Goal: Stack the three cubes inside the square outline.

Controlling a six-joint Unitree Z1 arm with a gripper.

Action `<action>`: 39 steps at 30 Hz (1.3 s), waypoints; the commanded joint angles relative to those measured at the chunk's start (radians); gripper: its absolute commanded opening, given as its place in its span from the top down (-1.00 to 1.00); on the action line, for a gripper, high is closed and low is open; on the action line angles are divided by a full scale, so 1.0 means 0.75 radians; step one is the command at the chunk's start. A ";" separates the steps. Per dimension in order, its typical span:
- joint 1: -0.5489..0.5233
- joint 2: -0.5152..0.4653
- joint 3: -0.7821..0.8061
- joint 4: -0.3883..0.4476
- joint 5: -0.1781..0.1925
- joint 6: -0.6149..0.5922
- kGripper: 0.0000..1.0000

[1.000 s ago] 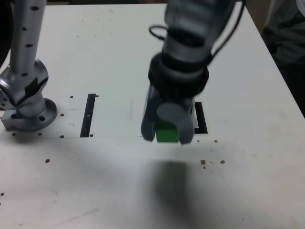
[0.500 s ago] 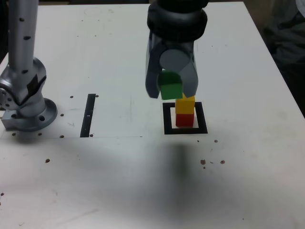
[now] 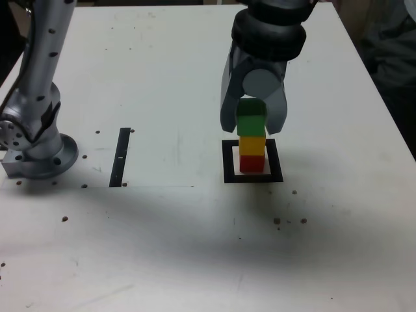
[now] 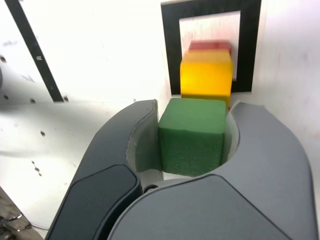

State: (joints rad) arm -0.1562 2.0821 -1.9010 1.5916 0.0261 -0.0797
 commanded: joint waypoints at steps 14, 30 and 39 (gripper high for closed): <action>0.056 0.032 0.018 -0.021 0.032 0.074 -0.33; 0.057 0.022 0.032 -0.026 0.044 0.084 -0.99; 0.047 -0.112 0.078 -0.023 0.099 0.060 -0.99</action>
State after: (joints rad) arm -0.1157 2.0259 -1.8523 1.5667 0.0948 -0.0274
